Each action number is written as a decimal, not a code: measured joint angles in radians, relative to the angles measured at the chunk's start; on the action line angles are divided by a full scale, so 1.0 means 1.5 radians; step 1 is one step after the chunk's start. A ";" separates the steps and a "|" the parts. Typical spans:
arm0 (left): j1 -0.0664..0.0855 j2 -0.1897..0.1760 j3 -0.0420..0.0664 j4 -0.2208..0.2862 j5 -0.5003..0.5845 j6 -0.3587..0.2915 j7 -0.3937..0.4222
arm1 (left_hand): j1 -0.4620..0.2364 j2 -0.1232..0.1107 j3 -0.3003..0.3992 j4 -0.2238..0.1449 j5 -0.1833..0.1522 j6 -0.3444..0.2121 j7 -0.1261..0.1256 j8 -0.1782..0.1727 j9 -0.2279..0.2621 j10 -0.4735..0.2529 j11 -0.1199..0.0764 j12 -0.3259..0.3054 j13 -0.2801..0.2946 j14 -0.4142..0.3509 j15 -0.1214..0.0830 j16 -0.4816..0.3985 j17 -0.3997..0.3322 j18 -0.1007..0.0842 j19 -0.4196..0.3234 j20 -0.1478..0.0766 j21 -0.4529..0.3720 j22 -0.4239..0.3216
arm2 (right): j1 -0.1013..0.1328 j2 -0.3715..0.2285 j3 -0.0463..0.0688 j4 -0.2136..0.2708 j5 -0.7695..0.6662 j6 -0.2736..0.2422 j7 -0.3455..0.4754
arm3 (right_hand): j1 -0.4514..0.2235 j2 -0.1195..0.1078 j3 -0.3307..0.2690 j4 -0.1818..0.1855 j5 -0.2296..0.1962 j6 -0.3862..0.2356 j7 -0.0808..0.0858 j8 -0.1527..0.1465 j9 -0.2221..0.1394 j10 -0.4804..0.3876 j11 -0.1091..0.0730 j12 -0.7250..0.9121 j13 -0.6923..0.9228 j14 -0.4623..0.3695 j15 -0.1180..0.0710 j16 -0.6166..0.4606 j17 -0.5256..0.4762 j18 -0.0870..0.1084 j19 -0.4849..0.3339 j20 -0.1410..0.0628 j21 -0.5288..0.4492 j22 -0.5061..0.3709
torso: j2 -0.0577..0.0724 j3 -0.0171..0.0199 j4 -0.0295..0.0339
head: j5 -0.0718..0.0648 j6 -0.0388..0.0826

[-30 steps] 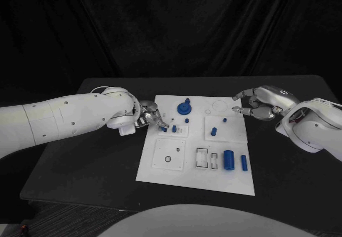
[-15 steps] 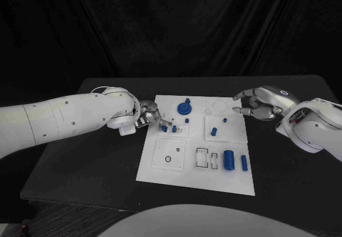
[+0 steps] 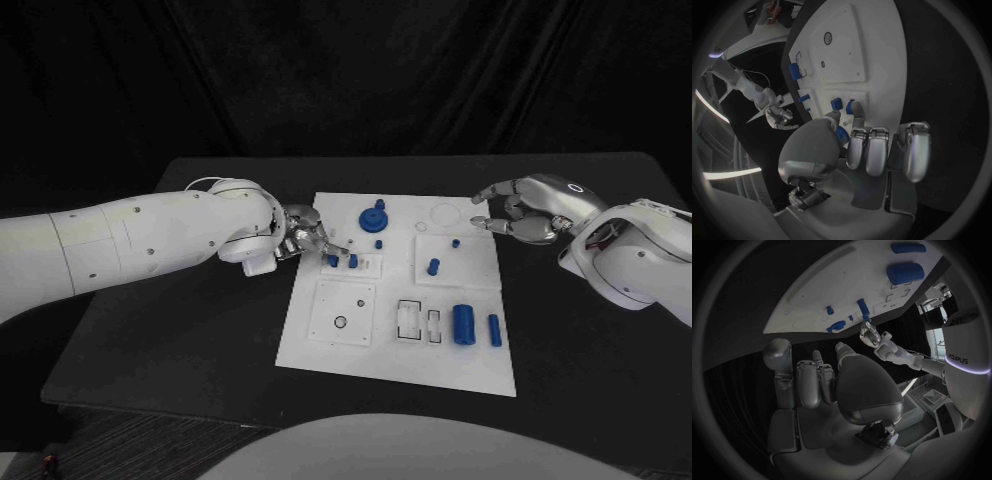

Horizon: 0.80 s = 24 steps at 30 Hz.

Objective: Assemble the parts on the task board

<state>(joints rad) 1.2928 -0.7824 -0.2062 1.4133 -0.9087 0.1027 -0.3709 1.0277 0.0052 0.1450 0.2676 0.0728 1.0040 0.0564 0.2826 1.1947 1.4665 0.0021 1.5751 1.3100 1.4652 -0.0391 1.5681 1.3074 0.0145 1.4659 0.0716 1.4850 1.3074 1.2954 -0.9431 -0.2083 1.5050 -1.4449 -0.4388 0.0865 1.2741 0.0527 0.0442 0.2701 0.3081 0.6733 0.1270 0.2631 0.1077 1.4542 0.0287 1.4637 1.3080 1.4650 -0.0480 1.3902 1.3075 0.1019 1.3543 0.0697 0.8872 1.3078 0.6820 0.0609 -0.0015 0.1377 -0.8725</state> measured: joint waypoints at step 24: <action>-0.003 -0.007 -0.002 0.015 -0.004 -0.015 0.004 | 0.016 0.016 -0.004 0.004 0.025 -0.008 -0.008 0.009 0.012 -0.002 -0.003 0.000 0.000 0.002 -0.003 0.000 0.000 0.000 0.000 0.000 0.000 0.000 | 0.000 -0.002 0.000 0.001 0.000 0.000 -0.003 | 0.003 0.003 0.002 -0.002 0.003 0.000 0.000 0.000 -0.001 0.000 0.000 0.000 0.000 0.000 0.000 0.000 0.000 0.011 0.000 0.000 0.000 0.000 | 0.000 0.0003 0.0001 | -0.002 0.000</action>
<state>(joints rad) 1.2887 -0.7933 -0.2091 1.4360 -0.9151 0.0809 -0.3642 1.0517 0.0292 0.1395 0.2731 0.1109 0.9916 0.0440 0.2962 1.2127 1.4638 -0.0018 1.5751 1.3100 1.4689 -0.0428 1.5681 1.3074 0.0144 1.4659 0.0715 1.4850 1.3074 1.2953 -0.9464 -0.2083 1.5066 -1.4449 -0.4383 0.0826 1.2780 0.0566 0.0469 0.2674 0.3129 0.6733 0.1269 0.2631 0.1067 1.4543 0.0287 1.4638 1.3080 1.4650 -0.0480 1.3902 1.3074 0.1177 1.3543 0.0697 0.8872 1.3076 0.6820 0.0614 -0.0014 0.1341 -0.8725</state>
